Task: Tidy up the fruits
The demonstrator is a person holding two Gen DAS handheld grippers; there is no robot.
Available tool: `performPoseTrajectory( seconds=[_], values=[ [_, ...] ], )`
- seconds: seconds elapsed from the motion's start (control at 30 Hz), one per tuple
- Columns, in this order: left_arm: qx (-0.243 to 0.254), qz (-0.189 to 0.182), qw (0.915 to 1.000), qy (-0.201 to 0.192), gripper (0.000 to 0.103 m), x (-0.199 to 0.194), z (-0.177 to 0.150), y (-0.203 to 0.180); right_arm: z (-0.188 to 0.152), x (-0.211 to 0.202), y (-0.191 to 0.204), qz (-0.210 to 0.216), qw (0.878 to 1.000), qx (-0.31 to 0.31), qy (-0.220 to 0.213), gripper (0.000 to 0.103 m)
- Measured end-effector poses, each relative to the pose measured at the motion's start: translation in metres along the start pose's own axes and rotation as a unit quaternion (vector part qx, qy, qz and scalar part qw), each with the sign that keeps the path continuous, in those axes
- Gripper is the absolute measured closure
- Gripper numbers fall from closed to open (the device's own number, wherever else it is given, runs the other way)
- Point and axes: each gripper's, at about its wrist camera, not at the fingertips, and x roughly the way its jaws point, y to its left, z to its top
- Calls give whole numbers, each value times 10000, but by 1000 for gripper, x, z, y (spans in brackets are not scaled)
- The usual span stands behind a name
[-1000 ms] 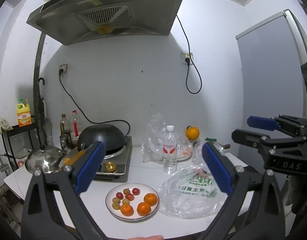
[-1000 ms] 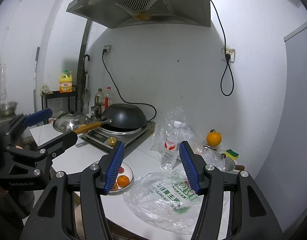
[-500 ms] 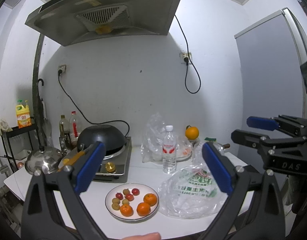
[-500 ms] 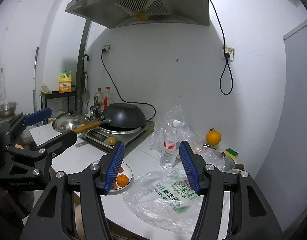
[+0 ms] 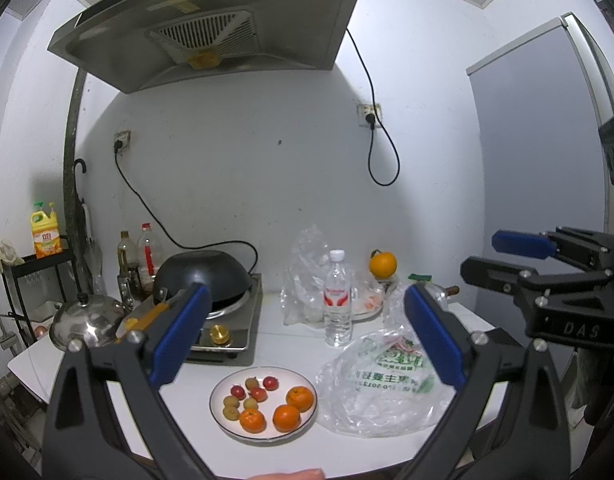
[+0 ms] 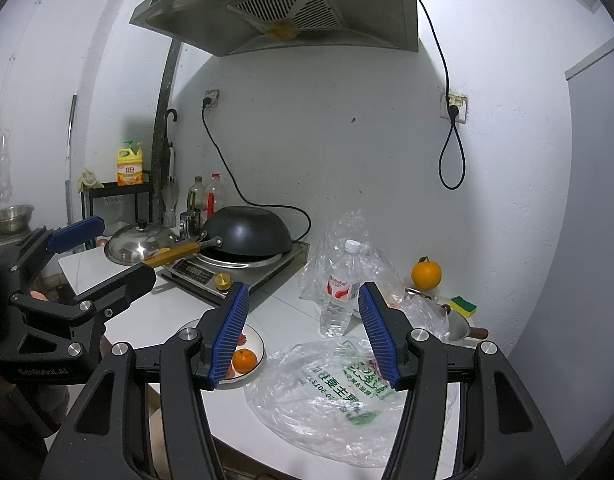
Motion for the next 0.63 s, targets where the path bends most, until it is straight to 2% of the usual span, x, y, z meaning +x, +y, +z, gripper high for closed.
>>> performPoseTrajectory(
  seconds=[0.63],
  values=[
    [91, -109, 9999, -87, 5, -2, -3, -4, -1, 1, -1, 3, 10000, 12, 4, 43]
  ],
)
